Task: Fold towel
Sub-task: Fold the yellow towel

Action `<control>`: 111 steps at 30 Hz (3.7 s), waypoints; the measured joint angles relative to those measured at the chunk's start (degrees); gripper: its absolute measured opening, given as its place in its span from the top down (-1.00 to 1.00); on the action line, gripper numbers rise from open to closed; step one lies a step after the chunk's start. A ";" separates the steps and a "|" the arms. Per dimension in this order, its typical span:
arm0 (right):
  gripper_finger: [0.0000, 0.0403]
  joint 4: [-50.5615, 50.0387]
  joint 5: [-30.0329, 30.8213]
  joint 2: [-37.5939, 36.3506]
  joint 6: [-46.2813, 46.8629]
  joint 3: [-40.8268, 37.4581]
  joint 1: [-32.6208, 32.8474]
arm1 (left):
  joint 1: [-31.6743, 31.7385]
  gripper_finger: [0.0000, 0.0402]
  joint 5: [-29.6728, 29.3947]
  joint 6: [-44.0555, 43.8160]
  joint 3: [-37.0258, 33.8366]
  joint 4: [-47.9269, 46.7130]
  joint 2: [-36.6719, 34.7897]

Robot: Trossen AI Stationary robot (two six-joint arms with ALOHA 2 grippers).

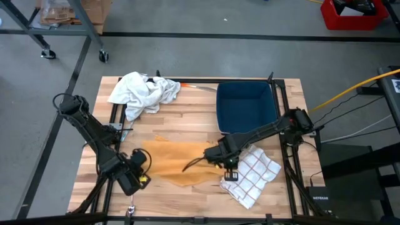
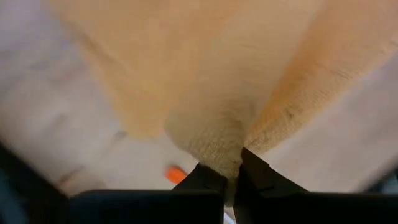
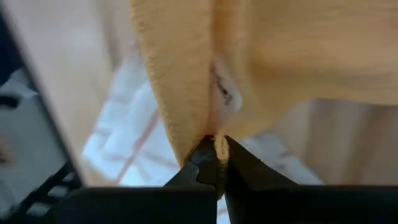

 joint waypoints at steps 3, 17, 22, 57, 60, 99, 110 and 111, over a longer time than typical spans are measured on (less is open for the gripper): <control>0.96 0.14 -4.89 -0.02 -1.26 0.00 2.08 | -0.76 1.00 4.19 6.59 0.00 6.46 0.00; 0.96 16.80 -7.68 -0.02 4.54 0.04 15.76 | -5.44 1.00 13.73 11.98 0.00 16.49 0.00; 0.96 24.49 -3.23 -0.04 8.07 0.04 17.58 | -6.29 1.00 14.46 10.03 0.00 14.08 0.00; 0.96 5.24 0.92 4.98 8.33 0.02 4.14 | -1.05 1.00 -1.76 -17.00 0.00 -5.14 1.78; 0.96 5.41 3.89 4.98 6.33 0.02 4.18 | 0.43 1.00 -1.77 -15.63 0.00 -5.75 3.95; 0.12 5.17 23.67 5.03 4.80 0.02 4.25 | 7.13 0.45 -18.80 -21.08 -0.02 -9.22 14.85; 0.12 5.25 23.60 5.03 4.80 0.02 4.25 | 7.13 0.45 -25.27 -4.02 -0.02 -9.94 7.17; 0.12 5.28 23.60 5.03 4.80 0.02 4.25 | 7.13 0.45 -25.29 -3.20 -0.02 -10.31 6.97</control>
